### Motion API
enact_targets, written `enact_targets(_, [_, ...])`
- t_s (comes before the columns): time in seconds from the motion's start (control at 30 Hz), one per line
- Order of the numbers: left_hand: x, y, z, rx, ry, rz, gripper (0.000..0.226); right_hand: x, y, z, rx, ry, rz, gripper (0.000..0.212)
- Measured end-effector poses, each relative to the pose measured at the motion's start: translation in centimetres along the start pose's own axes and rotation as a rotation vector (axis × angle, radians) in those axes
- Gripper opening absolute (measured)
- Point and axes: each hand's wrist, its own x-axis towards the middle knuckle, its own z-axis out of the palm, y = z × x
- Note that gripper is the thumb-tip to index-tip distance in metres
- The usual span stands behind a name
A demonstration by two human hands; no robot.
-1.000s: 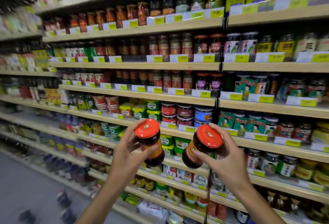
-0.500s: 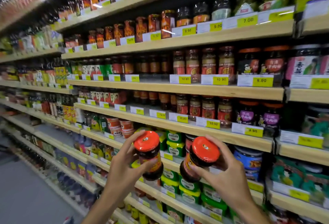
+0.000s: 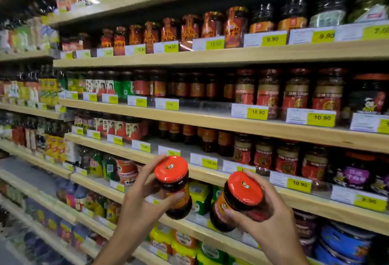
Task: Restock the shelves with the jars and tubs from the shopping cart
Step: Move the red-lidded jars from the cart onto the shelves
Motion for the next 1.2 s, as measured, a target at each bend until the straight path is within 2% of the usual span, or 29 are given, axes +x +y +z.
enact_targets(0.3, [9.3,-3.4,-9.0,-0.122,-0.128,0.087,0.091,5.6,-3.0,11.0,-0.115,0.181,-0.117,0.084])
enact_targets(0.47, [14.2,-4.3,-11.2,-0.145,-0.178,0.149,0.081,8.0,-6.3,14.1,-0.22,0.285,-0.185,0.082])
enact_targets(0.6, [17.0,-4.3,-11.6,-0.173,-0.228,0.236,0.067,10.5,-9.1,15.2,-0.278,0.416,-0.322,0.082])
enact_targets(0.9, [19.9,-3.5,-11.2,-0.296,-0.258,0.344,0.076,18.5,-12.9,14.1,-0.35,0.608,-0.591,0.082])
enact_targets(1.2, [20.1,-4.6,-12.5,-0.279,-0.225,0.396,0.077,23.1,-10.3,13.3,-0.493,0.641,-0.573,0.08])
